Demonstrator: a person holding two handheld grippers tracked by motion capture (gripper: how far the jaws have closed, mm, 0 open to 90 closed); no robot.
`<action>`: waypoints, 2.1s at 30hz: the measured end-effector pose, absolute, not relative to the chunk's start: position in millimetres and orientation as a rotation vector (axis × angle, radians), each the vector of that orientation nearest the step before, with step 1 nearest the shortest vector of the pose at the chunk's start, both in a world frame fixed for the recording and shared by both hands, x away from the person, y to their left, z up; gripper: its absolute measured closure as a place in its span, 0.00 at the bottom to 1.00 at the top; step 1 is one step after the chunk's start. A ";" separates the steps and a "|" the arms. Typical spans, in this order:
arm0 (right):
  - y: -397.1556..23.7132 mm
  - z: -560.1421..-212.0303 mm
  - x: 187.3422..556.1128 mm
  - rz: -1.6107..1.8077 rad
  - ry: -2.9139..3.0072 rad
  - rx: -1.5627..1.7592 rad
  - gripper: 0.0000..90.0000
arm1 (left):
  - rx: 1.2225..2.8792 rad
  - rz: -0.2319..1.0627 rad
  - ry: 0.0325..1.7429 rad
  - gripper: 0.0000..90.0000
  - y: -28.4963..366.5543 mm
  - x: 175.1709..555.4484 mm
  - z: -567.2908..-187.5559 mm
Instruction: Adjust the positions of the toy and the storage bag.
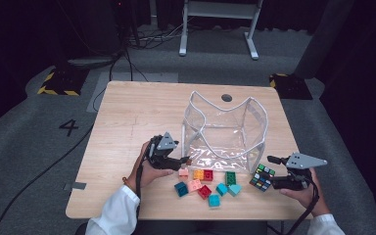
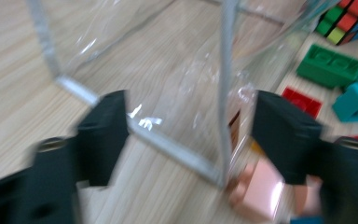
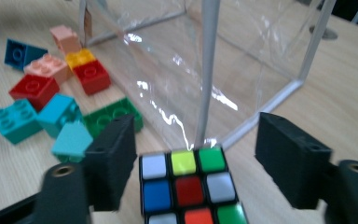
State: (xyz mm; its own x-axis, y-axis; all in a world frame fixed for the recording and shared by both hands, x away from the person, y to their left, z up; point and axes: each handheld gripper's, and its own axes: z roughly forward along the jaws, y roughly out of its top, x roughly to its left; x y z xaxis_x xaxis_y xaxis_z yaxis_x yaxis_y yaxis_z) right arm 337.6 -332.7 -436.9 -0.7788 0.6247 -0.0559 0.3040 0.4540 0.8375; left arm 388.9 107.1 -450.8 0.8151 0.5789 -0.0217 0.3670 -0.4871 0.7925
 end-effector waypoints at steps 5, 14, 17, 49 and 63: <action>-341.6 -453.9 330.9 1.207 2.370 0.833 0.23 | 2.182 0.340 0.724 0.18 132.6 376.1 -458.0; -338.8 -476.2 334.6 1.132 2.412 0.855 0.23 | 2.263 0.362 0.827 0.18 176.6 359.1 -483.0; -338.2 -483.7 338.5 1.137 2.440 0.855 0.32 | 2.272 0.353 0.865 0.18 191.2 355.1 -492.9; -381.2 -388.5 374.2 1.321 2.145 0.882 0.37 | 2.265 0.291 0.867 0.12 194.3 361.2 -502.7; -375.5 -325.9 402.0 1.342 2.058 0.825 0.37 | 2.265 0.291 0.867 0.12 194.3 361.2 -502.7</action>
State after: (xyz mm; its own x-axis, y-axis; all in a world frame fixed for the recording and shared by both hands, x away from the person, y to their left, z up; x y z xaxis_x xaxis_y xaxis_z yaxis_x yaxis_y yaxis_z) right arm 402.0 -375.5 -325.9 -0.6648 0.7390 -0.1093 0.1977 0.3152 0.9282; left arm 361.2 194.3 -502.7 0.7526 0.6576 -0.0336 0.5045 -0.5431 0.6712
